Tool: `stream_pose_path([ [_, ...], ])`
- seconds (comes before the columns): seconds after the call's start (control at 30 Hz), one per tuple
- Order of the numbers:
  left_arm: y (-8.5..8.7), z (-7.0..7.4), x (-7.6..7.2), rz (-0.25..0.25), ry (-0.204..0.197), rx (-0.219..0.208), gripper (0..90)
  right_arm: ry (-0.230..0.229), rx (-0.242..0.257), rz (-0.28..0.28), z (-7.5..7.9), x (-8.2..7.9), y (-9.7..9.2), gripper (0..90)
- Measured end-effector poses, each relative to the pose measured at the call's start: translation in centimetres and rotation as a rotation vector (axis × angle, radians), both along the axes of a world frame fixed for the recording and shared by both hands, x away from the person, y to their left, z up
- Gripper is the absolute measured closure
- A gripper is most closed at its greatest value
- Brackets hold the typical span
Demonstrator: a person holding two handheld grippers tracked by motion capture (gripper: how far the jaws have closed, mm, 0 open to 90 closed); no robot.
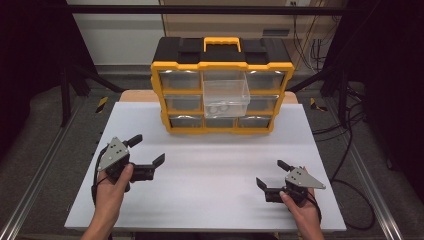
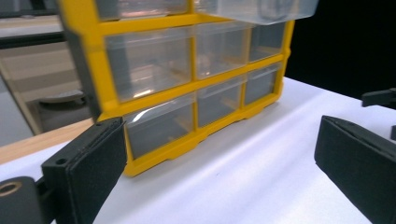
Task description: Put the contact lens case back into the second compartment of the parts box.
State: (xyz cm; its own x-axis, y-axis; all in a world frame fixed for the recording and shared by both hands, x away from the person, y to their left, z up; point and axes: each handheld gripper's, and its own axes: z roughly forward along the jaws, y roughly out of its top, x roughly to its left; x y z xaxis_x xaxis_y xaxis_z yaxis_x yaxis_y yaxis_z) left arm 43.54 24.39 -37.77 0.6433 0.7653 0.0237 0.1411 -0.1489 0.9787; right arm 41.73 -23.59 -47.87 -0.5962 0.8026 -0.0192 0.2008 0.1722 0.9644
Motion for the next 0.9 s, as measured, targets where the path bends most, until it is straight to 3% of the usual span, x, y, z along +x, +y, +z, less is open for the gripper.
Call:
stream_pose_path([
  [0.17,2.0,-0.1,-0.5,0.028,-0.016,-0.002,2.3,-0.001,-0.001,-0.001,0.0,0.0,0.1,2.4],
  [0.4,3.9,-1.0,-1.3,0.031,-0.036,0.005,2.3,-0.003,0.001,-0.001,0.0,0.0,0.0,2.4],
  [0.73,5.2,-3.3,-1.8,0.054,-0.015,-0.024,2.1,-0.006,0.009,-0.004,0.1,-0.1,-0.1,2.5],
  [0.9,5.2,-4.2,-2.0,0.042,-0.012,-0.027,2.1,-0.005,0.015,-0.011,0.2,-0.1,-0.3,2.4],
])
